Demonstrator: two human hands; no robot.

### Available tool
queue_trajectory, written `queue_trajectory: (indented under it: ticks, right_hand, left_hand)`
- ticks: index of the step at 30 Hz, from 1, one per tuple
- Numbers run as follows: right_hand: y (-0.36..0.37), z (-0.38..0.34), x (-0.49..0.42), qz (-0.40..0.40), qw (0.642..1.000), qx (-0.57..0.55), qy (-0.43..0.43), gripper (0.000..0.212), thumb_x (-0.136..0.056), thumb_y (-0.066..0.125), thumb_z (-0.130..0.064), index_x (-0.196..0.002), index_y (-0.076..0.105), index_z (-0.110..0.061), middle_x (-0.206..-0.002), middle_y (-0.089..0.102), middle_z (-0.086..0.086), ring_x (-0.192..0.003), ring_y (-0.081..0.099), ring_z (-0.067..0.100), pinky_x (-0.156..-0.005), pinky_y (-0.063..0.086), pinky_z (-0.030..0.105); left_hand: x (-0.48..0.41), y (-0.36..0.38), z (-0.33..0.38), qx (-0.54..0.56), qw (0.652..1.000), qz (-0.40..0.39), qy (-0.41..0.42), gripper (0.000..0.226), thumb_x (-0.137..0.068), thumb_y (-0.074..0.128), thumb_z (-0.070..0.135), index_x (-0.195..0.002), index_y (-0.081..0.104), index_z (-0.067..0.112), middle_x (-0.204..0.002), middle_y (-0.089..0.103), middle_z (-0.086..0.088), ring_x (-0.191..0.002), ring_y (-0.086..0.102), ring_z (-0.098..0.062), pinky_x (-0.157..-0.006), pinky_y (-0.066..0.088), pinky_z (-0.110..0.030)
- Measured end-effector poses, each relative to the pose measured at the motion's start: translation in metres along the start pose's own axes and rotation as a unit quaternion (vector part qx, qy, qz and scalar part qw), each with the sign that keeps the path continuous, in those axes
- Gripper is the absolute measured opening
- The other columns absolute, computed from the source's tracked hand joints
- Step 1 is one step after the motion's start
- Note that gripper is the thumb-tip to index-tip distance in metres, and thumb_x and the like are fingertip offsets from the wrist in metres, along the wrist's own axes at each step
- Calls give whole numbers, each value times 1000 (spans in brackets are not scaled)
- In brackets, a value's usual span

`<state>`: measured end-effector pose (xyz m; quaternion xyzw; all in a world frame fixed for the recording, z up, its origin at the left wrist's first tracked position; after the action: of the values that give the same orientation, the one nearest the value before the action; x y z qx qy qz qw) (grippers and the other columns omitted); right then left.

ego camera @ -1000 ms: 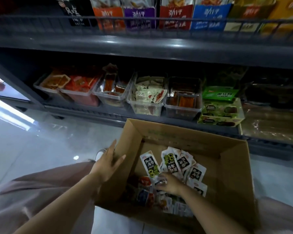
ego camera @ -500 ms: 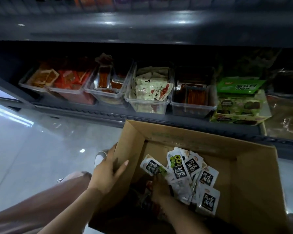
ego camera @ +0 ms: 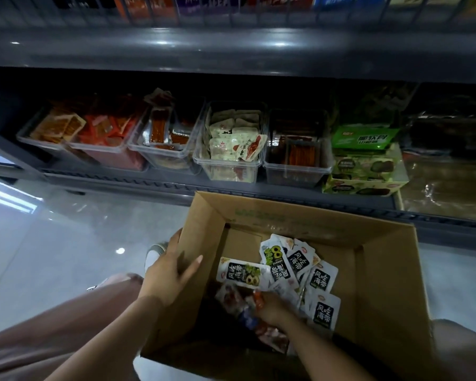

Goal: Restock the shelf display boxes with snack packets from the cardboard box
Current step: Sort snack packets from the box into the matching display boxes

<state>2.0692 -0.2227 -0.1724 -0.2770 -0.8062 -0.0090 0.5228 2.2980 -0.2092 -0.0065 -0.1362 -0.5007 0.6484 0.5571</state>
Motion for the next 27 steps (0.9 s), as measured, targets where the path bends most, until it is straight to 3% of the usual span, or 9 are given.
queue_trajectory:
  ticks: [2,6,8,10,12,14,18,22,27]
  right_hand:
    - [-37,-12,16,5,994,-103,-29,27,-85,71,-26,-107,58,-18,-96,62,-2,-86,61,12,-77,53,27]
    - [-120,-46,61,25,955,-282,-82,39,-81,75,-11,-116,58,-15,-109,67,5,-96,66,17,-76,59,31]
    - [-153,-65,92,8,945,-307,-112,32,-83,72,-10,-112,60,-12,-104,70,4,-91,68,14,-73,58,27]
    - [-179,-82,126,1,942,-305,-140,26,-83,71,-10,-106,60,-14,-103,71,5,-92,69,15,-77,57,29]
    - [-198,-96,163,-3,942,-290,-167,25,-85,69,-7,-106,59,-15,-102,70,5,-91,69,14,-76,58,29]
    - [-210,-105,203,-4,947,-260,-190,25,-86,68,-5,-106,58,-15,-102,69,4,-91,68,14,-75,59,29]
    - [-226,-109,268,109,924,-288,-227,44,-79,74,-7,-116,53,-18,-110,67,6,-98,67,16,-75,59,30]
    - [-217,-100,306,173,799,-520,-248,51,-77,74,-8,-121,50,-13,-113,68,13,-101,68,22,-79,58,30]
    - [-189,-102,313,239,799,-501,-231,35,-76,75,-20,-108,64,-12,-105,72,7,-97,70,19,-86,57,35]
  left_hand:
    - [0,-1,-1,-4,1000,-9,-3,79,-89,47,57,-151,7,31,-145,43,-8,-124,51,-30,-100,43,-44]
    - [-3,-12,16,-96,991,51,81,92,-84,31,75,-152,7,19,-160,10,-3,-146,9,-24,-119,13,-44]
    - [-4,-18,50,-42,990,45,124,86,-81,37,75,-148,20,23,-154,26,-2,-142,22,-22,-117,19,-42]
    - [0,-29,95,87,988,-18,122,65,-78,44,78,-127,44,35,-128,53,10,-121,50,-12,-106,40,-37]
    - [13,-35,138,235,956,-165,58,51,-76,46,72,-110,54,34,-105,61,16,-100,61,-5,-92,49,-30]
    - [25,-38,168,295,917,-267,44,31,-85,54,49,-107,58,28,-104,66,10,-101,63,-10,-94,51,-33]
    - [40,-56,206,374,896,-221,95,15,-87,63,23,-101,66,17,-101,74,0,-90,70,-13,-78,57,-27]
    - [51,-66,229,467,854,-194,119,33,-76,69,25,-106,65,12,-103,74,-3,-94,70,-19,-78,58,-29]
    - [66,-61,244,483,841,-195,150,41,-76,74,14,-115,62,12,-109,72,-3,-101,68,-17,-84,56,-27]
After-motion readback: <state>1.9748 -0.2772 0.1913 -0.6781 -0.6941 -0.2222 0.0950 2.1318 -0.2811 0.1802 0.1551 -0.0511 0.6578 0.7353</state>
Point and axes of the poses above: each hand's wrist, its own x-axis away from the middle knuckle, its own y-axis out of the palm, z = x × y, the point moved 2 cm from there along -x, towards the middle knuckle
